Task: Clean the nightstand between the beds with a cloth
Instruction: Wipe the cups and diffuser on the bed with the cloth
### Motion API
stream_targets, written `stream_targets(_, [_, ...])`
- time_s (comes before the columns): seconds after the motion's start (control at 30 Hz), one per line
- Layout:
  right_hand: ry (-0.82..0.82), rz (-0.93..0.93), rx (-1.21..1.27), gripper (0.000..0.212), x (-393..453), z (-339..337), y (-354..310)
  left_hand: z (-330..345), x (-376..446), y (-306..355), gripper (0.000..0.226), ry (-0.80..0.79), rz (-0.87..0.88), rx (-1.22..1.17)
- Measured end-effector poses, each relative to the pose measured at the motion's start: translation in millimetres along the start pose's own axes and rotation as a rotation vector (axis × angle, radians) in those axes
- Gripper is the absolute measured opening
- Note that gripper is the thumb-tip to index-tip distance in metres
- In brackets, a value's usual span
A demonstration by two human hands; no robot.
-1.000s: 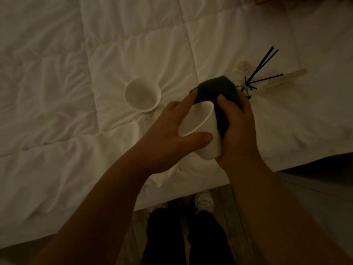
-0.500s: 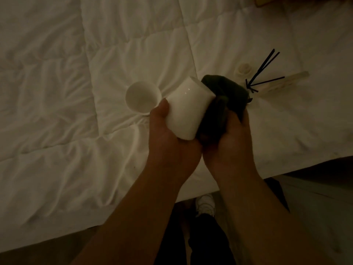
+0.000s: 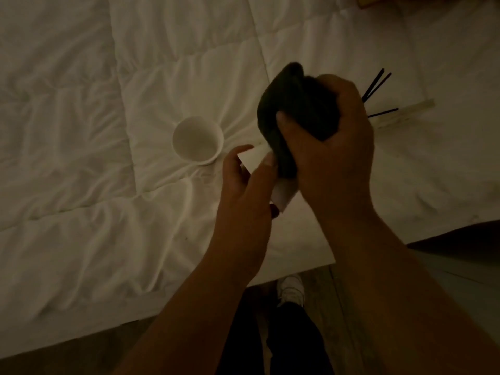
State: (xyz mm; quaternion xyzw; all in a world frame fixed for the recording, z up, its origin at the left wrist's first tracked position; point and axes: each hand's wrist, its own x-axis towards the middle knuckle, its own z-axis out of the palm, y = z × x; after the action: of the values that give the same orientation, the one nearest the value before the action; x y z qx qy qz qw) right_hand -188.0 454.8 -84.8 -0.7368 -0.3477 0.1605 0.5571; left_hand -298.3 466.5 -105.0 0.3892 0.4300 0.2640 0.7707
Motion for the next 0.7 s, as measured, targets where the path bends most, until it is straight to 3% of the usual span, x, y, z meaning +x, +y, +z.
stream_targets(0.13, [-0.134, 0.578, 0.571, 0.027, 12.4, -6.3, 8.6, -11.9, -3.9, 1.5, 0.038, 0.024, 0.053, -0.022])
stream_targets(0.23, [-0.188, 0.711, 0.738, 0.036, 1.4, -8.1, 15.7, -13.5, -5.9, 2.3, 0.035, 0.075, 0.03, -0.123])
stream_targets(0.37, [0.029, 0.606, 0.852, 0.031, -17.7, -6.6, 13.0, -2.9, -6.6, -0.6, 0.023, 0.161, -0.047, -0.28])
stream_targets(0.43, [0.072, 0.503, 0.872, 0.031, -24.0, -10.6, 7.8, 3.5, -4.0, 2.7, 0.044, 0.185, -0.129, -0.414])
stream_targets(0.5, [0.064, 0.397, 0.724, 0.034, -29.6, -14.1, 1.8, 9.1, -0.7, 9.5, 0.061, 0.169, -0.159, -0.472])
stream_targets(0.57, [0.075, 0.299, 0.537, 0.037, -36.2, -14.8, -4.8, 14.1, 2.9, 15.0, 0.063, 0.17, -0.143, -0.457])
stream_targets(0.7, [0.106, 0.076, 0.25, 0.044, -39.3, -12.9, -13.5, 16.0, 7.2, 18.1, 0.068, 0.172, -0.156, -0.24])
